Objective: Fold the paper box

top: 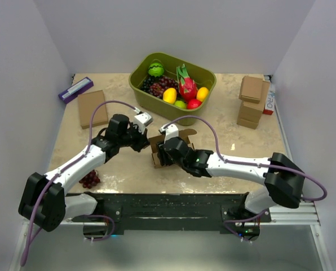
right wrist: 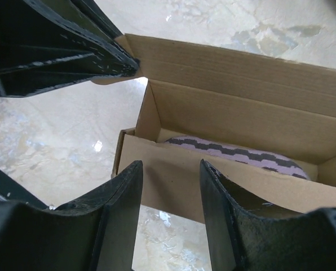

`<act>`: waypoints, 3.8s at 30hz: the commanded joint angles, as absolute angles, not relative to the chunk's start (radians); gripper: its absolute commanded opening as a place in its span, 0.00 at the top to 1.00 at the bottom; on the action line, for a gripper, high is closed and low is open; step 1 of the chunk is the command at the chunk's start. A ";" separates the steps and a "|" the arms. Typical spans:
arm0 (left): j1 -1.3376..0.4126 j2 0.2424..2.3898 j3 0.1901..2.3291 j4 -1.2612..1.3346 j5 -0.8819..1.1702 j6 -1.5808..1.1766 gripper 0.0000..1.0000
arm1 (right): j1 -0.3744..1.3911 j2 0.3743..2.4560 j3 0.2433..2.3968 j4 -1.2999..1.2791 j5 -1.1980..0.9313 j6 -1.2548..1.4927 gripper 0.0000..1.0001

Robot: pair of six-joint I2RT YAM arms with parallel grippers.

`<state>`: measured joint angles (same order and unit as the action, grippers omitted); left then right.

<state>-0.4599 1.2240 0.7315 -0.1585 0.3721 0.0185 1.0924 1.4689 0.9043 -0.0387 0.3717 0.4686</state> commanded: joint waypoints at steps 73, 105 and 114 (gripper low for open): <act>-0.552 1.212 0.730 -0.173 0.516 -0.038 1.00 | 1.089 1.295 0.629 0.154 0.606 0.885 0.31; -0.552 1.177 0.742 -0.204 0.410 -0.014 1.00 | 0.448 1.223 0.683 0.347 -0.193 0.022 0.05; -0.551 1.173 0.742 -0.201 0.407 -0.011 1.00 | 0.367 1.340 0.736 0.276 -0.502 -0.084 0.13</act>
<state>-0.5461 1.1980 0.7147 -0.2111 0.4053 -0.0326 0.3752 1.3083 0.6819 0.2810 -0.3283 -0.0013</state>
